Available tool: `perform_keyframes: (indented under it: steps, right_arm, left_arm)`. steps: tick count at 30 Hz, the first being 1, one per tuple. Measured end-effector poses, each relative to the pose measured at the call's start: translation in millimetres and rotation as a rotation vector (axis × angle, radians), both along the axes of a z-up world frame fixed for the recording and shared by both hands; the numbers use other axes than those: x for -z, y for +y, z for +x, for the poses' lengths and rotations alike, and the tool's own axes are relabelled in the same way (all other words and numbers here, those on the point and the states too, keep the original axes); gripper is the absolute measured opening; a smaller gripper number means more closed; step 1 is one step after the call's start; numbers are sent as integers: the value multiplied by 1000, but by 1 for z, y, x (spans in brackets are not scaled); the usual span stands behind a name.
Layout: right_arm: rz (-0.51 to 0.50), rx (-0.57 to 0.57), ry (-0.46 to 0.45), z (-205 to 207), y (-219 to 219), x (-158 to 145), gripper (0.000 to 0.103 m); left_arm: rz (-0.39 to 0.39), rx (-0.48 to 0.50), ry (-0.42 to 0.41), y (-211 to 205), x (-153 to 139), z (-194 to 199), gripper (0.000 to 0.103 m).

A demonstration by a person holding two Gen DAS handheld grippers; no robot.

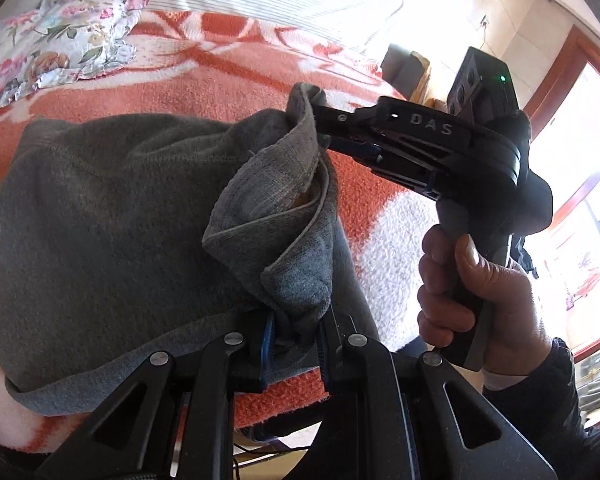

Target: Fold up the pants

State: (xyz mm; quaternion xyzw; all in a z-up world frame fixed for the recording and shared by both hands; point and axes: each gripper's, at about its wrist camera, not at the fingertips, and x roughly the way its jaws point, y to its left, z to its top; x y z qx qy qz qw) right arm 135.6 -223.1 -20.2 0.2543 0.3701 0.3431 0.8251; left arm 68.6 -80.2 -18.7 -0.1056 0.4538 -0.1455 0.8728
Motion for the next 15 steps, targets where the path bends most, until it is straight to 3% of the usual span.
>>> perform_keyframes:
  steps: [2,4,5,10,15]
  right_arm:
    - [-2,23,2,-3,-8,0,41]
    - [-6,37,0,-6,-13,-3,45]
    - [-10,42,-2,-8,-16,-5,46]
    - [-52,89,-12,-21,-29,-22,46]
    - [-69,135,-50,-37,-39,-43,46]
  left_arm:
    - [-17,18,-2,1,-2,-3,26]
    - [-38,43,-6,1,-5,-7,41]
    - [-51,61,-7,1,-7,-11,43]
    - [-60,103,-37,5,-18,-31,49]
    - [-99,55,-37,39,-21,-45,49]
